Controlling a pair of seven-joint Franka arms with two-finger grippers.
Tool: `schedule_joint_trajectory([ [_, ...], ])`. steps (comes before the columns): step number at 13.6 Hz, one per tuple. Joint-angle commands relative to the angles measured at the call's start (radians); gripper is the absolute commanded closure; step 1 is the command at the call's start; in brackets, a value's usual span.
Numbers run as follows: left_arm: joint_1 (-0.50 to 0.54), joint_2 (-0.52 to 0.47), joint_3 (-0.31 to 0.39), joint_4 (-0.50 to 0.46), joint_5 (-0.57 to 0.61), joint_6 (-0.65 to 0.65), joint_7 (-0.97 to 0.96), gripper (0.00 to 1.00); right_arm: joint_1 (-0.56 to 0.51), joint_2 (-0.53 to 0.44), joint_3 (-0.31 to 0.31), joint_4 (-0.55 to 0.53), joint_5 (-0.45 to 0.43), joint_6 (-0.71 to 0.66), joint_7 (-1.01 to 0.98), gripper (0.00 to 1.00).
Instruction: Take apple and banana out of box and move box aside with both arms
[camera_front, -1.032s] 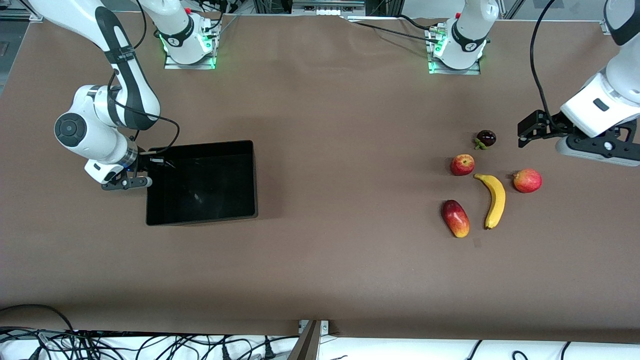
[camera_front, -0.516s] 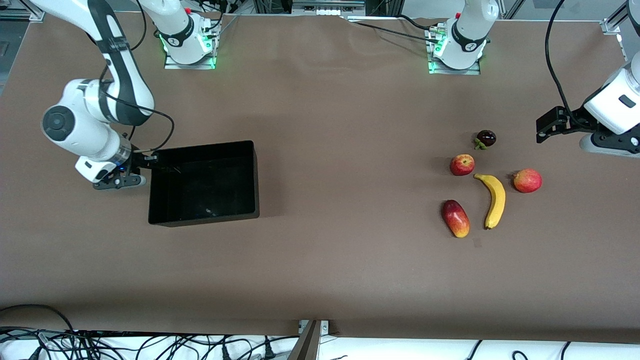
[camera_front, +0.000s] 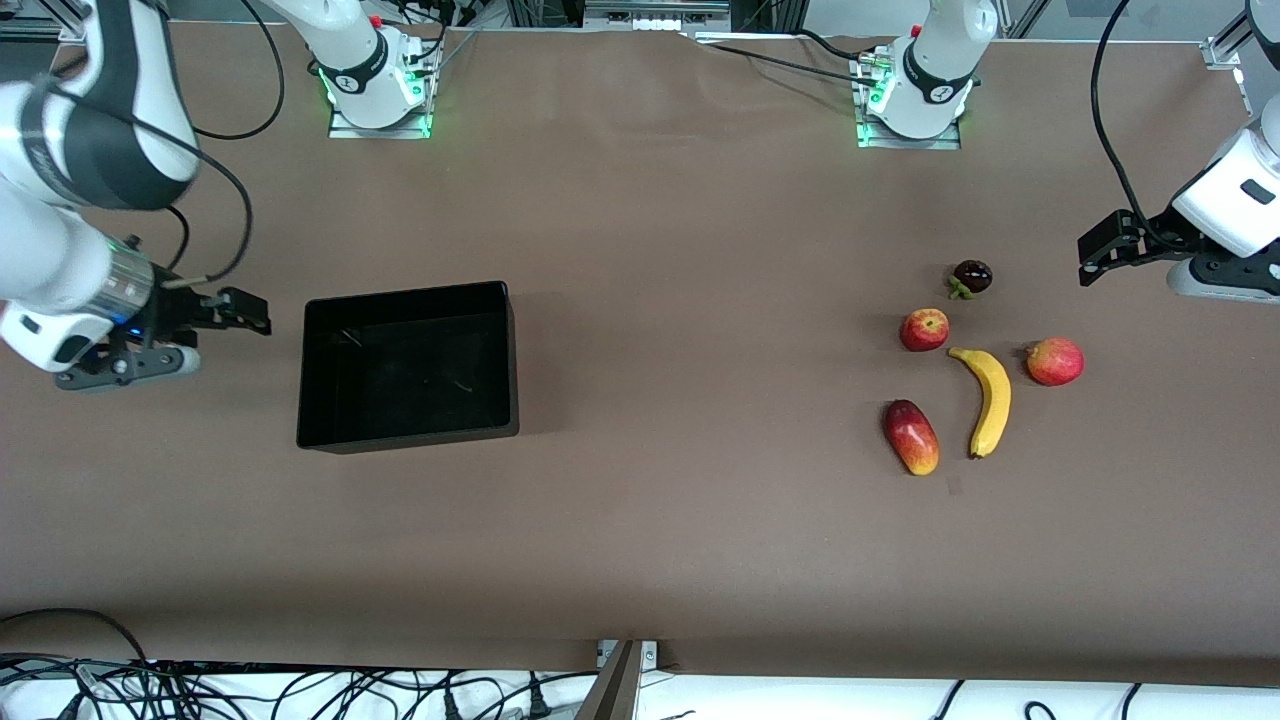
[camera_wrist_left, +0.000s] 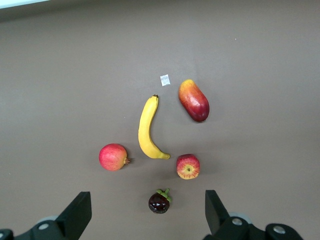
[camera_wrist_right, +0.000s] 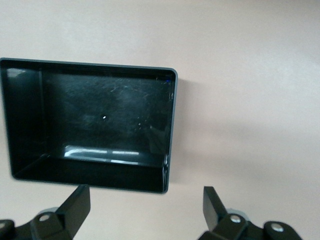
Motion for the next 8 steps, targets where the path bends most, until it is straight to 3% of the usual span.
schedule_joint_trajectory([
  [1,0.002,-0.021,-0.003,-0.015,0.011,0.014,-0.002,0.00,0.002,-0.015,-0.005,0.119,-0.003,-0.165,-0.006,0.00],
  [3,0.002,-0.021,-0.005,-0.015,0.011,0.003,0.001,0.00,0.002,-0.068,-0.005,0.127,-0.009,-0.192,-0.019,0.00],
  [8,0.000,-0.021,-0.006,-0.012,0.014,0.000,-0.002,0.00,0.002,-0.075,-0.006,0.128,-0.013,-0.193,-0.017,0.00],
])
